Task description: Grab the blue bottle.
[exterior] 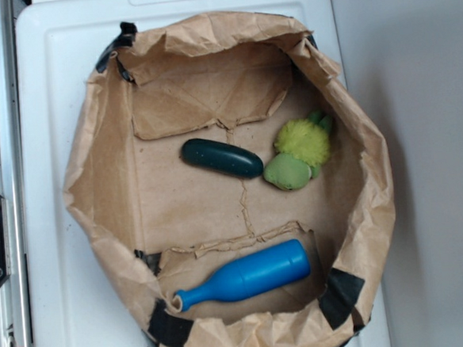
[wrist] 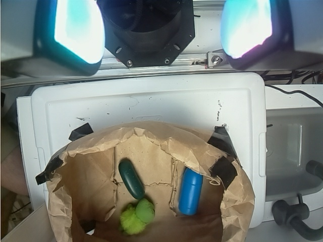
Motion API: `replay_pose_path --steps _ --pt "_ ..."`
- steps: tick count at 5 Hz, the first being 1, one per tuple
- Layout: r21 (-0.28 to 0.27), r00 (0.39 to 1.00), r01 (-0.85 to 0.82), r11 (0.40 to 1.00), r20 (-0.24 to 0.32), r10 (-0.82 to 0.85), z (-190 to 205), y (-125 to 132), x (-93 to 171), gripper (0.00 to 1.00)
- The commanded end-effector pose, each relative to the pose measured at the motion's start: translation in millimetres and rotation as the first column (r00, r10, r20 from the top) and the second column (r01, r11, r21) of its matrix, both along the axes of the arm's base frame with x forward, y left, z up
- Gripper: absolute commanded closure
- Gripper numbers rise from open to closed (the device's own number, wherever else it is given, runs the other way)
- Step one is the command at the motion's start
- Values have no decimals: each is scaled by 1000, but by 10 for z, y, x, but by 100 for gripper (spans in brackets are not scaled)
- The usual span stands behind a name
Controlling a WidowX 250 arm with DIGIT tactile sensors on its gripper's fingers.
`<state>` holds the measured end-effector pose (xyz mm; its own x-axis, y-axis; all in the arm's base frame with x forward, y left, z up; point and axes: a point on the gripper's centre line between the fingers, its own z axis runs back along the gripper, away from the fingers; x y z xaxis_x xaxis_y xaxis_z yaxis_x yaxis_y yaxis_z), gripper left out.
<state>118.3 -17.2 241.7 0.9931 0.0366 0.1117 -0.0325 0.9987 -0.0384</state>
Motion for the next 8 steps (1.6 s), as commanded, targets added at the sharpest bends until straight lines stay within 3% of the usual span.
replay_pose_path --steps 1,3,4,7,8 --pt "-12 1000 -26 1000 -15 26 -129 -35 727 0" --pt "-51 999 14 999 -41 -16 -585 140 1205 0" --pt "-82 996 32 996 -80 -39 -803 253 1209 0" --pt "-82 996 32 996 -80 -39 -803 253 1209 0" --pt "-22 996 -84 996 -33 84 -1068 450 1544 0"
